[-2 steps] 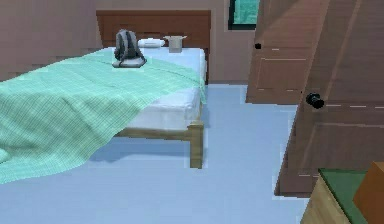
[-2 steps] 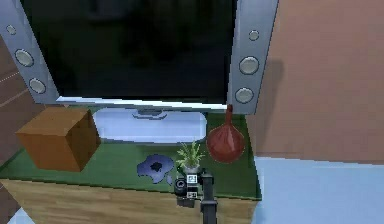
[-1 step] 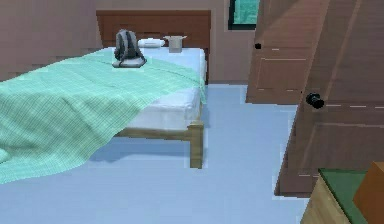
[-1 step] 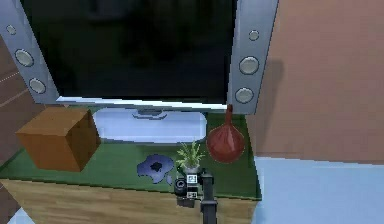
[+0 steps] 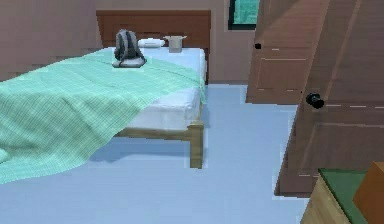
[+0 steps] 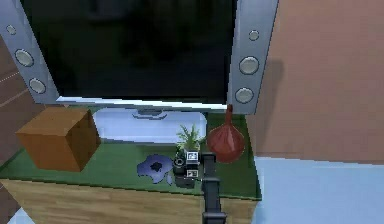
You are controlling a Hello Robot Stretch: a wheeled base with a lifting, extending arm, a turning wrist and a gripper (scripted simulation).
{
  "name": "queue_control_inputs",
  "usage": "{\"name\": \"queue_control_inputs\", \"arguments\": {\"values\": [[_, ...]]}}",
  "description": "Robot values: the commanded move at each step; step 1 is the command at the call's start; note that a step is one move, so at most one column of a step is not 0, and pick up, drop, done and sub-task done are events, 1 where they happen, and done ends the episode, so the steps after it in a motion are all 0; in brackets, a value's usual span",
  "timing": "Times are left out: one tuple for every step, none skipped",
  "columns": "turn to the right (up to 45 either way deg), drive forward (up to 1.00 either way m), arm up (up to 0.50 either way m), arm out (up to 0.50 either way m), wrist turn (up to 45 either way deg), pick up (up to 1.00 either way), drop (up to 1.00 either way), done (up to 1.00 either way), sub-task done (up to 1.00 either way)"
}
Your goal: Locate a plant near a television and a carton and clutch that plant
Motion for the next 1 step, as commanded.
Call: {"name": "queue_control_inputs", "arguments": {"values": [[0.0,0.0,0.0,0.0,0.0,0.0,0.0,1.0,0.0]]}}
